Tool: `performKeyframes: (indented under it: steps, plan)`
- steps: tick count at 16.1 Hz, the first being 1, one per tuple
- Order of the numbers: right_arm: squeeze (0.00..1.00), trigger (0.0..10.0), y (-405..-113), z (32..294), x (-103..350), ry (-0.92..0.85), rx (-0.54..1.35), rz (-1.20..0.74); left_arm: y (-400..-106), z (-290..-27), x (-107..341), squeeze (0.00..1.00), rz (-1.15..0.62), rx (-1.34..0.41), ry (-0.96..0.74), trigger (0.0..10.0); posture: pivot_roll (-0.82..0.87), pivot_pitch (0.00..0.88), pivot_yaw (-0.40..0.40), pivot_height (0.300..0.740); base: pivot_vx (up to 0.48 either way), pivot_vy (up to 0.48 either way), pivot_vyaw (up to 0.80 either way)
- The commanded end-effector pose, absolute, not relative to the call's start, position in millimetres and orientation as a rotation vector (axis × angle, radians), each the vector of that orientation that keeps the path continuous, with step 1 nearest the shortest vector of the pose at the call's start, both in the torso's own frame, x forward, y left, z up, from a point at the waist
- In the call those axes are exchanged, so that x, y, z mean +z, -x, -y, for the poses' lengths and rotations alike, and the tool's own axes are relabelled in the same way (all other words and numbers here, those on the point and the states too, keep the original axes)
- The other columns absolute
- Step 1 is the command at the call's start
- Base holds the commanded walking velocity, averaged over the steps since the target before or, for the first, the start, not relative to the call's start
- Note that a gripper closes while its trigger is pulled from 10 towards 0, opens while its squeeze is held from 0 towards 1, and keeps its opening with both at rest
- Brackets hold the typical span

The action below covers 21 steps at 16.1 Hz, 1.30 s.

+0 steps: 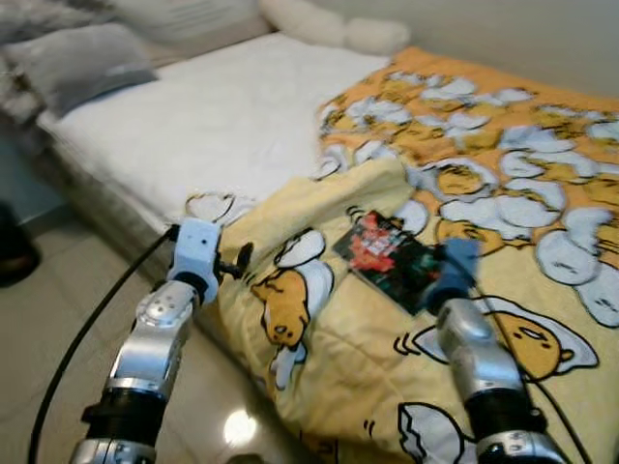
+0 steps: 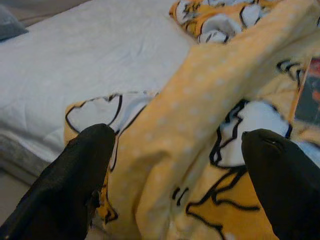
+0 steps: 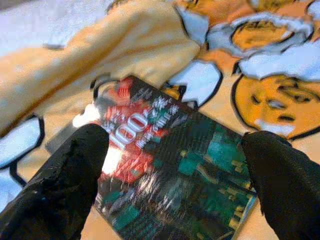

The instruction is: Clean up the room

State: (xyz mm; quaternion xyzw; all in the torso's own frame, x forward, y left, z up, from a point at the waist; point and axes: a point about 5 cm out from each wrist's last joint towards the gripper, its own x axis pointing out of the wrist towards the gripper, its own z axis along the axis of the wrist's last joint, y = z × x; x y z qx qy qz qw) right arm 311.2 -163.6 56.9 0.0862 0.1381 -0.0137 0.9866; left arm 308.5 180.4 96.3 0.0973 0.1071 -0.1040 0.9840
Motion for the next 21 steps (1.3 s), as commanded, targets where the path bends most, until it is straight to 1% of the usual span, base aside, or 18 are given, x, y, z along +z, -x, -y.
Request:
performKeyframes:
  steps: [1, 5, 6, 8, 10, 11, 12, 13, 15, 16, 17, 19, 20, 21]
  plan:
    - [0.0, 10.0, -312.8, 155.8, 57.2, -0.191, -0.005, -0.289, -309.9, -174.1, 101.6, 0.61, -0.2, -0.247, -0.23, 10.0, 0.1, 0.0, -0.003, 0.74, 0.0, 0.0, 0.0]
    - [0.0, 10.0, -309.0, 156.3, 59.9, -0.234, -0.001, -0.267, -304.4, -171.9, 108.4, 0.59, -0.177, -0.317, -0.292, 10.0, 0.09, 0.0, 0.003, 0.74, 0.0, 0.0, 0.0]
    - [1.0, 10.0, -306.5, 160.8, 62.6, -0.271, -0.02, -0.244, -299.4, -171.3, 112.1, 0.59, -0.167, -0.362, -0.29, 10.0, 0.09, 0.0, 0.001, 0.74, 0.0, 0.0, 0.0]
    - [1.0, 10.0, -303.1, 163.2, 63.0, -0.309, -0.031, -0.244, -292.0, -168.4, 111.1, 0.59, -0.169, -0.425, -0.267, 10.0, 0.1, 0.0, -0.001, 0.74, 0.0, 0.0, 0.0]
    - [1.0, 10.0, -302.2, 168.0, 59.0, -0.311, -0.047, -0.268, -286.4, -166.7, 107.4, 0.59, -0.179, -0.486, -0.281, 10.0, 0.09, 0.0, 0.009, 0.74, 0.0, 0.0, 0.0]
    - [1.0, 10.0, -302.7, 173.6, 54.0, -0.32, -0.082, -0.295, -284.2, -168.6, 103.5, 0.59, -0.206, -0.518, -0.293, 10.0, 0.08, 0.0, 0.034, 0.74, 0.0, 0.0, 0.0]
    - [1.0, 10.0, -306.1, 184.3, 48.7, -0.371, -0.128, -0.323, -283.7, -166.8, 102.6, 0.59, -0.226, -0.57, -0.301, 10.0, 0.08, 0.0, 0.033, 0.74, 0.0, 0.0, 0.0]
    - [1.0, 10.0, -307.7, 189.3, 46.9, -0.398, -0.151, -0.335, -283.4, -164.8, 103.1, 0.59, -0.23, -0.599, -0.303, 10.0, 0.08, 0.0, 0.029, 0.74, 0.0, 0.0, 0.0]
    - [1.0, 10.0, -316.0, 211.2, 40.7, -0.529, -0.23, -0.396, -280.5, -149.5, 106.0, 0.59, -0.236, -0.759, -0.289, 10.0, 0.08, 0.0, 0.013, 0.74, 0.0, 0.0, 0.0]
    - [1.0, 10.0, -318.1, 215.8, 39.2, -0.567, -0.239, -0.417, -277.8, -145.9, 104.9, 0.6, -0.25, -0.816, -0.282, 10.0, 0.08, 0.0, 0.006, 0.74, 0.0, 0.0, 0.0]
    - [1.0, 10.0, -320.3, 216.7, 37.9, -0.606, -0.229, -0.442, -271.7, -144.4, 102.2, 0.59, -0.283, -0.884, -0.286, 10.0, 0.08, 0.0, 0.001, 0.74, 0.0, 0.0, 0.0]
    - [1.0, 10.0, -321.9, 214.2, 35.5, -0.631, -0.201, -0.478, -268.1, -144.8, 99.9, 0.59, -0.309, -0.914, -0.284, 10.0, 0.08, 0.0, -0.002, 0.74, 0.0, 0.0, 0.0]
    - [1.0, 10.0, -320.3, 209.9, 28.4, -0.63, -0.186, -0.547, -269.8, -146.4, 97.9, 0.59, -0.317, -0.907, -0.284, 10.0, 0.09, 0.0, -0.007, 0.74, 0.0, 0.0, 0.0]
    - [1.0, 10.0, -318.2, 208.2, 24.4, -0.641, -0.192, -0.568, -269.2, -147.1, 96.8, 0.59, -0.32, -0.902, -0.284, 10.0, 0.09, 0.0, -0.01, 0.74, 0.0, 0.0, 0.0]
